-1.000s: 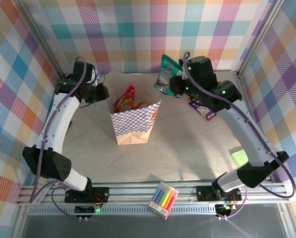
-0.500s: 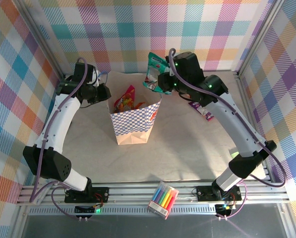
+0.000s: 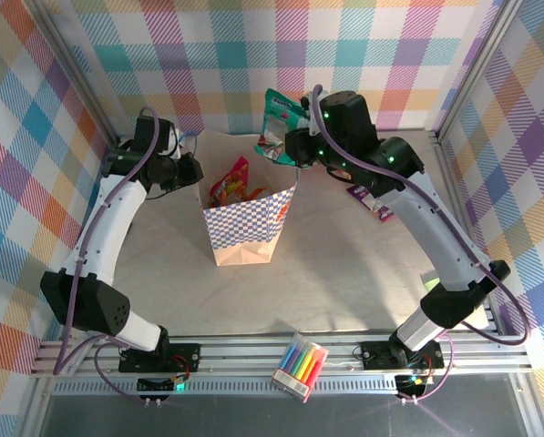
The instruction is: Place the snacks into the paper bag
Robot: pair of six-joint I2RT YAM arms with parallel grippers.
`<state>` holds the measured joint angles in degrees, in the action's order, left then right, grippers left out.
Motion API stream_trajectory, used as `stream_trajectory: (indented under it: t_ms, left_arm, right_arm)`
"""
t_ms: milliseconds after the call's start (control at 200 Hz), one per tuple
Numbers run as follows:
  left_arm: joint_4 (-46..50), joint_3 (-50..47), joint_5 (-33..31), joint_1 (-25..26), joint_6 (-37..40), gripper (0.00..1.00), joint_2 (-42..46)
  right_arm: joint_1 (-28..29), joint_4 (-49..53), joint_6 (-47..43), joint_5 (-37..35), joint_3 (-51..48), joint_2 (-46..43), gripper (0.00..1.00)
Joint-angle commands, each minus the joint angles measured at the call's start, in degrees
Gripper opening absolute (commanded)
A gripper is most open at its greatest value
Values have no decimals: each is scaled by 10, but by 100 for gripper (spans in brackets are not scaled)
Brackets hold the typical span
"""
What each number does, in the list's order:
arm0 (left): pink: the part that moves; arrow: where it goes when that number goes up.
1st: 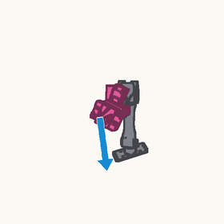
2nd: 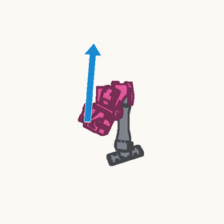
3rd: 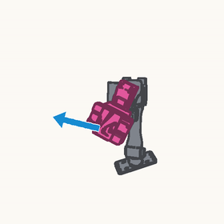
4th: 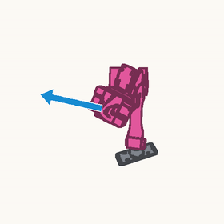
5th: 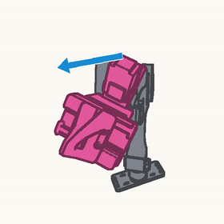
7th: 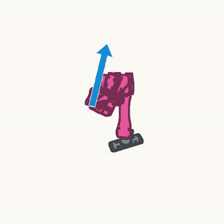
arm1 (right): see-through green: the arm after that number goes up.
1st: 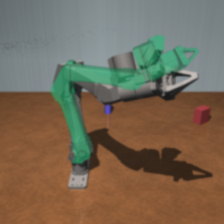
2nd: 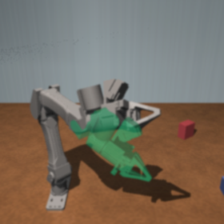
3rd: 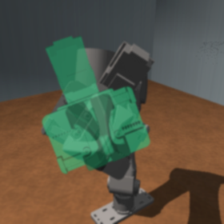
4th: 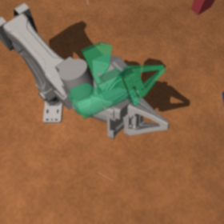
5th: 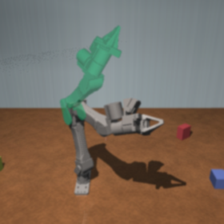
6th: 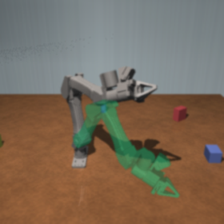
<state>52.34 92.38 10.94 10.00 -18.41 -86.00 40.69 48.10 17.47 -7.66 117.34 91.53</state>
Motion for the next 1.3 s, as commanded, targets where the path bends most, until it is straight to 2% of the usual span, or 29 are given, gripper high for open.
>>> stream_trajectory:
  t_ms: [0,505,900,1295]
  left_arm:
    - [-11,-4,4,5,-4,19,23]
    - [-18,-21,10,1,2,16,32]
    - [-18,-28,16,-4,-3,15,41]
    - [-21,-40,14,-7,-6,15,49]
  right_arm:
    - [12,-22,-19,28,42,19,19]
    - [16,13,-24,86,153,144,19]
    - [20,64,-50,155,195,192,19]
    - [25,98,-75,164,212,232,19]
